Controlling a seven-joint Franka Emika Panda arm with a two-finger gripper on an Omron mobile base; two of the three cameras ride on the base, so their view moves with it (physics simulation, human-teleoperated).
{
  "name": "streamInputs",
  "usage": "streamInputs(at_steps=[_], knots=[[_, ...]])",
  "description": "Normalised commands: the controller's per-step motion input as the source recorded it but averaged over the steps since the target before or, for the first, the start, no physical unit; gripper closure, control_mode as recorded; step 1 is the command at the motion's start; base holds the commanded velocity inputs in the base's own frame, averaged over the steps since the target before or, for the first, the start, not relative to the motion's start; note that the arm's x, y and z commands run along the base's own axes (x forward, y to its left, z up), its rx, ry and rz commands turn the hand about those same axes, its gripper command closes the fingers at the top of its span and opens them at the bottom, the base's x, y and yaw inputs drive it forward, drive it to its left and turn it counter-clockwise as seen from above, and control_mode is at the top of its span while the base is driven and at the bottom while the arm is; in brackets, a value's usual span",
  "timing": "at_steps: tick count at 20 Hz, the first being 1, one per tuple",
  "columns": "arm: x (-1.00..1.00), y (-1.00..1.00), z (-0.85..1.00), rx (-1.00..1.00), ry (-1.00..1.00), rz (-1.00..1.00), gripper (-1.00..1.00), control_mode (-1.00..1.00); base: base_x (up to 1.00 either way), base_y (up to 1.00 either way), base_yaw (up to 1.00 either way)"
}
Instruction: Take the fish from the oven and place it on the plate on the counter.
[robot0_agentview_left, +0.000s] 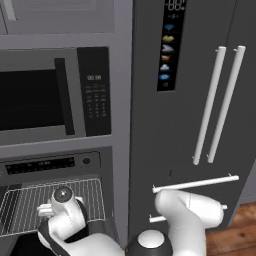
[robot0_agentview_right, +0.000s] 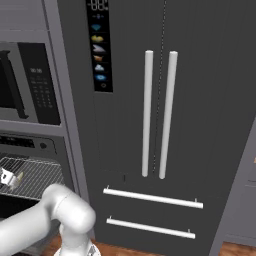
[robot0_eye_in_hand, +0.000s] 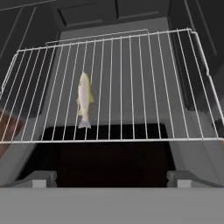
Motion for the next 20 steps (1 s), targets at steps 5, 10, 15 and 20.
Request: streamInputs(at_steps=[5,10,15,20], knots=[[0.7,0.11,-0.02,0.0,0.18,0.0,-1.0,-1.0,0.0,0.0,0.0],[0.36,0.46,-0.28,-0.04,0.24,0.0,-1.0,-1.0,0.0,0.0,0.0],[0.12,0.54,-0.47,-0.11,0.13,0.0,-1.0,-1.0,0.0,0.0,0.0],[0.02,0.45,-0.36,-0.21,-0.03,0.0,-1.0,-1.0,0.0,0.0,0.0]])
